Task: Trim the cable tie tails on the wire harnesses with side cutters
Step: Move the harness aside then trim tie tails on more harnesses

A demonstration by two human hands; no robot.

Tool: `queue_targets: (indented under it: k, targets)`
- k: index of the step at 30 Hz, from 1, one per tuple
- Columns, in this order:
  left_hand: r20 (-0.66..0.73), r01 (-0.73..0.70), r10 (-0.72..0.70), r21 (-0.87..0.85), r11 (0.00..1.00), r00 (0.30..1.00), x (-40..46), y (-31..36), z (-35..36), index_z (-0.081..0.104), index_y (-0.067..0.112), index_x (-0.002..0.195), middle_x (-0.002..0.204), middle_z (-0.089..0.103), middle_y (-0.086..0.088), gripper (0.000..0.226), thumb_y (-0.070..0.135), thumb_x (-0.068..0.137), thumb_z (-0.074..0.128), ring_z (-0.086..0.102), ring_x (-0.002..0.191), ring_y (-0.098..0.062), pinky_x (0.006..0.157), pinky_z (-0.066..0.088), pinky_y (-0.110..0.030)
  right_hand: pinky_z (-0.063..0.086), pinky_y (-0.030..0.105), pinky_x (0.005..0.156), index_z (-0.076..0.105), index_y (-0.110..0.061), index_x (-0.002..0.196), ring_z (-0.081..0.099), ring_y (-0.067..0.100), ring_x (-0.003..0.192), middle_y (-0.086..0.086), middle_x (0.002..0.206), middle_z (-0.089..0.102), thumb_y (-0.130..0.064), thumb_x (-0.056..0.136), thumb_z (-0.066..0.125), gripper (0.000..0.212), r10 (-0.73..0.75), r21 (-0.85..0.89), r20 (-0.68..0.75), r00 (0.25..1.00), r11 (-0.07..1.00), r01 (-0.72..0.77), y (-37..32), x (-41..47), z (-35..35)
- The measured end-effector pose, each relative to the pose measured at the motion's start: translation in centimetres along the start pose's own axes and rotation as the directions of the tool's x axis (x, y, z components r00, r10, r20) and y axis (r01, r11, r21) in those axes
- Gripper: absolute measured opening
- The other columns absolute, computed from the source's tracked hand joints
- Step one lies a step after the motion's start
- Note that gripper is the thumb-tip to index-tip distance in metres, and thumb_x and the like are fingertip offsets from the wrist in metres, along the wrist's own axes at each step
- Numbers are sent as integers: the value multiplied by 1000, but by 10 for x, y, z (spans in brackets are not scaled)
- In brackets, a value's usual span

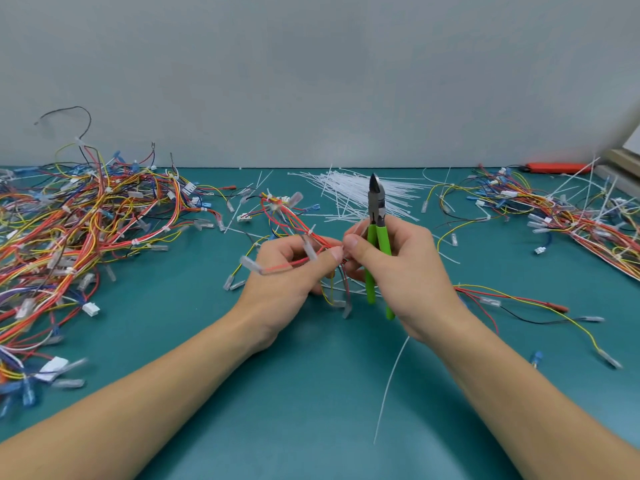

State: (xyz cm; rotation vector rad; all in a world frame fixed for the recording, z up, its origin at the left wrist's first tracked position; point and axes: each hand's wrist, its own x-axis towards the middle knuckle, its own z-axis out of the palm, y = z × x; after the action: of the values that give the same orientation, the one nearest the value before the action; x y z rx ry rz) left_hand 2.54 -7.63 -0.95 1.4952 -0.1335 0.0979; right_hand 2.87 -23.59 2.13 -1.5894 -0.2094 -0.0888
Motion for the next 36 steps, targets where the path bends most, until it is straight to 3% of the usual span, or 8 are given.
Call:
queue_targets:
  k: [4, 12, 17, 22, 26, 30, 33, 36]
  targets:
    - [-40, -22, 24, 51, 998, 999, 0, -1, 2, 80, 18, 89, 77, 75, 1, 7, 16, 89, 73, 64, 71, -11, 61, 52, -27, 61, 33, 69, 66, -12, 84, 64, 13, 60, 0, 70, 69, 2, 98, 65, 19, 38, 39, -4, 999, 999, -38, 3, -1, 4]
    - [-46, -75, 83, 158, 985, 996, -3, 7, 7, 77, 18, 81, 67, 74, 9, 24, 0, 91, 64, 68, 60, 1, 56, 48, -10, 63, 45, 75, 64, -14, 83, 65, 12, 62, -2, 70, 70, 1, 98, 62, 22, 53, 5, -39, 998, 999, -53, 7, -2, 10]
    - [-32, -87, 93, 161, 983, 995, -5, 9, 9, 75, 20, 79, 65, 73, 11, 27, -1, 91, 64, 66, 61, 3, 56, 48, -11, 62, 51, 80, 63, -10, 85, 63, 13, 61, 0, 70, 71, 1, 100, 60, 19, 105, 76, -49, 993, 992, -101, 5, -1, 10]
    - [-54, -46, 52, 120, 992, 997, -4, 1, 4, 79, 16, 93, 83, 78, 1, 11, 8, 94, 71, 69, 78, -7, 67, 50, -21, 60, 56, 83, 63, -9, 87, 64, 15, 62, 0, 67, 69, -3, 100, 64, 14, 142, 124, -64, 988, 983, -133, 4, -1, 9]
    - [-37, -67, 72, 121, 990, 997, -5, 3, 6, 77, 9, 95, 79, 78, 1, 6, 6, 92, 72, 71, 71, -5, 62, 51, -15, 61, 55, 82, 65, -7, 91, 64, 17, 63, 4, 72, 70, -3, 99, 64, 9, 148, 127, -72, 986, 982, -138, 4, -1, 10]
    - [-57, -106, 120, 210, 972, 991, -6, 6, 7, 77, 17, 86, 79, 77, 1, 2, 19, 86, 76, 71, 76, -9, 68, 54, -22, 61, 52, 82, 66, -10, 89, 68, 23, 73, 5, 75, 73, -4, 99, 64, 12, 142, 107, -74, 987, 985, -134, 4, -1, 11]
    - [-80, -158, 202, 379, 912, 976, -8, 7, 10, 77, 20, 81, 77, 76, 5, 7, 17, 87, 74, 70, 77, -9, 68, 51, -16, 63, 43, 74, 65, -13, 88, 71, 20, 73, 2, 73, 73, -5, 99, 65, 14, 129, 86, -74, 989, 989, -122, 4, -2, 11]
    - [-84, -157, 200, 368, 917, 976, -10, 9, 12, 78, 19, 81, 77, 77, 6, 10, 13, 86, 71, 69, 77, -6, 69, 49, -12, 62, 34, 68, 64, -15, 86, 69, 15, 68, -2, 69, 72, -3, 99, 63, 19, 128, 71, -88, 988, 990, -122, 5, -1, 12]
